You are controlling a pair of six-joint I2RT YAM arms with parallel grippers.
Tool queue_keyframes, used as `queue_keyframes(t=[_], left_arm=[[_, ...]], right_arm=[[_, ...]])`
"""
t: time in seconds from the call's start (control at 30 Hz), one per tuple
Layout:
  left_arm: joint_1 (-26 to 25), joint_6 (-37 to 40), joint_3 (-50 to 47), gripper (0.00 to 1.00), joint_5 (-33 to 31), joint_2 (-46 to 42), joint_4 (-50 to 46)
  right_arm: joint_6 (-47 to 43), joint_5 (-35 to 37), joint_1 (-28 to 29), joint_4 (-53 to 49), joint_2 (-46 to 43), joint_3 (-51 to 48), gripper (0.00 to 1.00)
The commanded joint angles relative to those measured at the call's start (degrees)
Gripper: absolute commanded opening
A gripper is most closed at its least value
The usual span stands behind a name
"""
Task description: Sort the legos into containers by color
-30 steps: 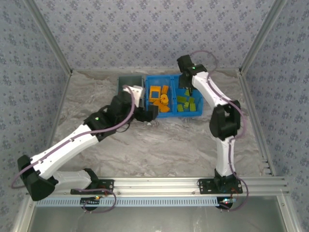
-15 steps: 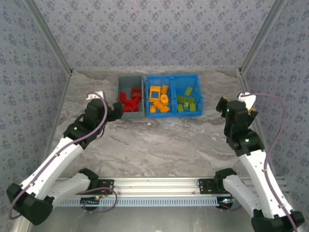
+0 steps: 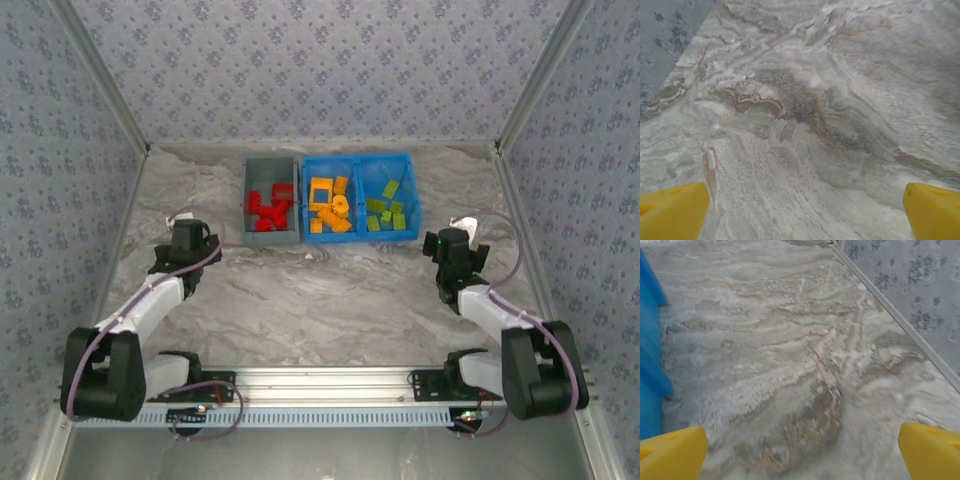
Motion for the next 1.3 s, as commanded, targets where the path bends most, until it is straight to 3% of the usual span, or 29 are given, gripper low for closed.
queue_keyframes(t=[0.0,0.17,0.27,0.33,0.4,0.43,0.53,0.63,0.67,0.8,1.27], left_arm=[[3.74,4.35,-2.88,1.00,7.26,2.21,14.84],[9.81,0.78,-4.59,1.00,14.48,9.25,30.35],[10.25,4.51,-1.71,1.00,16.46,13.09,31.49],[10.81,4.76,-1.32,1.00,17.31,15.16,33.55],[10.89,5.39,-0.59,0.99,18.53,15.85,32.80],[10.00,6.30,-0.87,0.99,18.06,16.06,33.70],[3.79,11.69,-5.54,0.99,11.56,17.19,43.48],[4.46,9.45,-9.38,0.99,6.94,20.35,54.34],[4.49,8.71,-7.83,1.00,7.22,18.51,47.90],[4.75,8.80,-8.34,0.99,7.47,19.15,49.94],[4.81,8.77,-8.26,1.00,7.63,18.96,49.69]], right_arm=[[-4.62,-4.64,-1.81,10.46,4.86,0.34,1.00],[-8.02,-6.49,-3.98,15.66,8.85,1.16,1.00],[-7.57,-13.14,-7.68,24.51,12.52,-1.75,1.00],[-7.93,-15.93,-8.21,22.97,12.39,-1.68,1.00],[-8.39,-17.18,-8.23,30.44,15.43,-4.33,1.00],[-9.43,-18.31,-8.03,34.83,16.31,-5.49,1.00],[-11.31,-21.35,-7.56,34.38,15.60,-5.87,1.00],[-12.33,-19.02,-5.97,33.52,15.76,-5.26,1.00],[-12.08,-18.24,-5.86,31.38,15.49,-4.31,1.00],[-8.86,-18.59,-8.43,25.86,16.05,-1.30,1.00],[-8.97,-18.26,-8.31,25.84,15.99,-1.30,1.00]])
